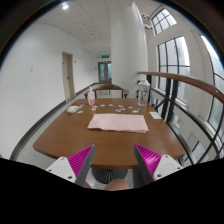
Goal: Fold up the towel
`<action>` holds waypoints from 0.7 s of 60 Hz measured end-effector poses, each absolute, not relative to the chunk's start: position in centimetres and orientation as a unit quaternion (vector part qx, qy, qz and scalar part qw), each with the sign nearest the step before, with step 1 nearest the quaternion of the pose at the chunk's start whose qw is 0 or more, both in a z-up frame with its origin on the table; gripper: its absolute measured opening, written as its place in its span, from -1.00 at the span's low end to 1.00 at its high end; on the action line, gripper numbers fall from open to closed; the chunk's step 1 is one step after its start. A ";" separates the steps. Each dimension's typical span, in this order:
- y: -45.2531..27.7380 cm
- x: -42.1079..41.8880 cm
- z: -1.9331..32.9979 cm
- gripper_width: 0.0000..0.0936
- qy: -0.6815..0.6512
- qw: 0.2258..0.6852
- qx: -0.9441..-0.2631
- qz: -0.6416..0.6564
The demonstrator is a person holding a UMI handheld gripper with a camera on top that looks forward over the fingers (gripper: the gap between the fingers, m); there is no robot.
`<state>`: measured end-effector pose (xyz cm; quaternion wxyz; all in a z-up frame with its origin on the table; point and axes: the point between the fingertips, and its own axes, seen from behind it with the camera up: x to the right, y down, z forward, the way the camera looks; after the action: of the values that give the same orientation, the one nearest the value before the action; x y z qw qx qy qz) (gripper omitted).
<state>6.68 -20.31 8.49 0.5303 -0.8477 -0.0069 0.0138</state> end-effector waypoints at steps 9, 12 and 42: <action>-16.2 5.1 6.9 0.64 -0.021 0.512 -0.858 0.023; -14.5 4.3 6.1 0.65 -0.028 0.506 -0.862 0.023; 6.0 -4.7 -0.2 0.27 -0.070 0.432 -0.899 0.017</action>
<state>-4.66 6.03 -0.16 0.4324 -0.8988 -0.0699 0.0166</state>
